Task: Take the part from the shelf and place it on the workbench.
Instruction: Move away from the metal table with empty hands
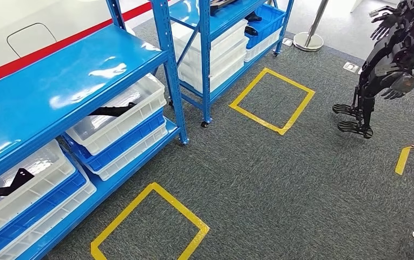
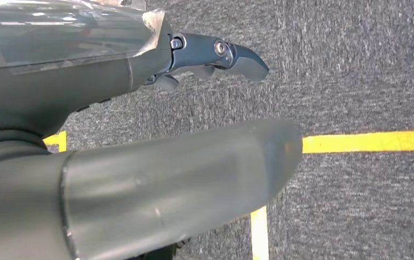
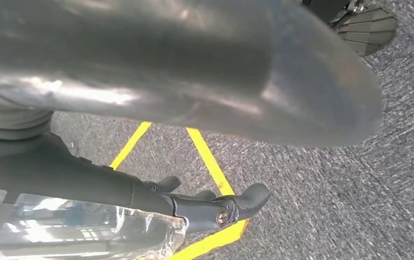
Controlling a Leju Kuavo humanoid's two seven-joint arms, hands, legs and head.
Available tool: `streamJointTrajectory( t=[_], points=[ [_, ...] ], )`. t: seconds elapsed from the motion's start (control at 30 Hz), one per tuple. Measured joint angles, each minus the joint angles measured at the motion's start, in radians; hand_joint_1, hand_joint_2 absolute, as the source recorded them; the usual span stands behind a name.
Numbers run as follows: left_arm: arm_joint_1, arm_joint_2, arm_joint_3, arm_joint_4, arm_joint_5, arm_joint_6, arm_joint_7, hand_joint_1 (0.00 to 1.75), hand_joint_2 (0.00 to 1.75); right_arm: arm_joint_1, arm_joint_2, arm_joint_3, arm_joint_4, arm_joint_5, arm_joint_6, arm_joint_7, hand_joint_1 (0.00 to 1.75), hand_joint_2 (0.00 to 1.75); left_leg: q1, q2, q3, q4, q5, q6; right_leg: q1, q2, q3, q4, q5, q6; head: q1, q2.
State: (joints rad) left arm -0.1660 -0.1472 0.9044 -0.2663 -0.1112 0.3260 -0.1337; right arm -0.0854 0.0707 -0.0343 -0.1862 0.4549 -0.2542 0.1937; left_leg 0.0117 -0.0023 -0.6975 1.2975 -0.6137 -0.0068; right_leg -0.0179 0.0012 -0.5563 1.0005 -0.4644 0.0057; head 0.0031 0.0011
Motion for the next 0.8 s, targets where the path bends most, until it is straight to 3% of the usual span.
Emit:
streamJointTrajectory(
  t=[0.03, 0.1, 0.17, 0.33, 0.4, 0.47, 0.5, 0.53, 0.57, 0.63, 0.7, 0.8],
  points=[
    [0.001, 0.001, 0.0, 0.0, 0.0, 0.0, 0.0, 0.0, 0.0, 0.0, 0.0, 0.0, 0.0, 0.001, 0.002, 0.001, 0.0, 0.0, 0.001, 0.0, 0.003, -0.016, 0.021, 0.0, 0.0, 0.001, 0.002, 0.0, 0.0, 0.0, 0.0, 0.0],
    [0.002, 0.004, 0.0, 0.0, 0.0, 0.0, 0.0, 0.0, 0.0, -0.001, 0.001, 0.0, 0.0, 0.004, 0.003, 0.001, 0.0, 0.0, 0.005, 0.0, 0.059, -0.14, 0.094, 0.002, -0.001, 0.004, 0.006, 0.001, -0.003, 0.003, 0.0, 0.0],
    [0.001, 0.005, 0.0, 0.0, 0.0, 0.0, 0.0, 0.0, 0.0, -0.004, 0.001, 0.0, 0.0, 0.007, 0.004, 0.001, 0.0, 0.0, 0.005, -0.001, 0.112, -0.253, 0.137, 0.007, 0.006, 0.006, 0.006, 0.003, -0.008, 0.012, 0.001, 0.0],
    [0.003, 0.005, 0.001, 0.0, 0.001, 0.001, -0.002, 0.0, 0.0, -0.007, 0.001, 0.0, -0.001, 0.01, 0.004, 0.003, 0.0, 0.0, -0.004, -0.001, 0.127, -0.285, 0.143, 0.042, 0.006, 0.006, -0.002, 0.018, -0.021, 0.037, 0.002, 0.0],
    [0.002, 0.006, 0.001, 0.0, 0.0, 0.001, -0.002, 0.0, 0.0, -0.008, 0.002, 0.0, -0.001, 0.01, 0.004, 0.003, 0.0, 0.0, -0.001, 0.0, 0.132, -0.29, 0.145, 0.054, 0.006, 0.005, -0.048, 0.11, -0.063, 0.036, 0.004, 0.0],
    [0.002, 0.007, 0.001, 0.0, -0.001, 0.0, -0.002, 0.0, 0.0, -0.007, 0.002, 0.0, -0.002, 0.01, 0.004, 0.003, 0.0, 0.0, -0.003, 0.0, 0.132, -0.29, 0.143, 0.06, 0.005, 0.005, -0.121, 0.253, -0.114, 0.034, 0.005, 0.0],
    [0.003, 0.007, 0.001, 0.0, -0.003, -0.001, -0.002, 0.0, 0.0, -0.006, 0.002, 0.0, -0.002, 0.009, 0.004, 0.003, 0.0, 0.0, -0.004, 0.0, 0.133, -0.29, 0.142, 0.06, 0.005, 0.005, -0.148, 0.3, -0.125, 0.036, 0.005, 0.0],
    [0.003, 0.007, 0.001, 0.0, -0.005, -0.002, -0.002, 0.0, 0.0, -0.005, 0.002, 0.0, -0.002, 0.008, 0.004, 0.002, 0.0, 0.0, -0.004, -0.001, 0.135, -0.29, 0.141, 0.061, 0.005, 0.005, -0.155, 0.305, -0.119, 0.042, 0.006, 0.0],
    [0.003, 0.007, 0.0, 0.0, -0.008, -0.003, -0.002, 0.0, 0.0, -0.005, 0.001, 0.0, -0.002, 0.008, 0.004, 0.002, 0.0, 0.0, -0.004, -0.002, 0.137, -0.29, 0.139, 0.06, 0.005, 0.005, -0.141, 0.268, -0.098, 0.048, 0.006, 0.0],
    [0.003, 0.007, 0.0, 0.0, -0.011, -0.004, -0.002, 0.0, 0.0, -0.006, 0.001, -0.001, -0.002, 0.006, 0.004, 0.001, 0.0, 0.0, -0.005, -0.003, 0.144, -0.289, 0.134, 0.054, 0.006, 0.002, -0.072, 0.12, -0.037, 0.057, 0.006, 0.0],
    [0.002, 0.007, -0.001, 0.0, -0.013, -0.004, -0.002, 0.0, 0.0, -0.007, 0.0, -0.001, -0.002, 0.006, 0.004, 0.0, 0.0, 0.0, -0.01, -0.003, 0.149, -0.289, 0.127, 0.045, 0.009, 0.0, -0.022, 0.02, -0.001, 0.048, 0.005, 0.0],
    [0.001, 0.007, -0.002, 0.0, -0.015, -0.004, -0.002, 0.0, 0.0, -0.006, 0.001, -0.002, -0.002, 0.006, 0.004, 0.0, 0.0, 0.0, -0.01, -0.003, 0.152, -0.291, 0.122, 0.03, 0.011, 0.001, -0.012, 0.004, 0.005, 0.026, 0.004, 0.0]
  ],
)
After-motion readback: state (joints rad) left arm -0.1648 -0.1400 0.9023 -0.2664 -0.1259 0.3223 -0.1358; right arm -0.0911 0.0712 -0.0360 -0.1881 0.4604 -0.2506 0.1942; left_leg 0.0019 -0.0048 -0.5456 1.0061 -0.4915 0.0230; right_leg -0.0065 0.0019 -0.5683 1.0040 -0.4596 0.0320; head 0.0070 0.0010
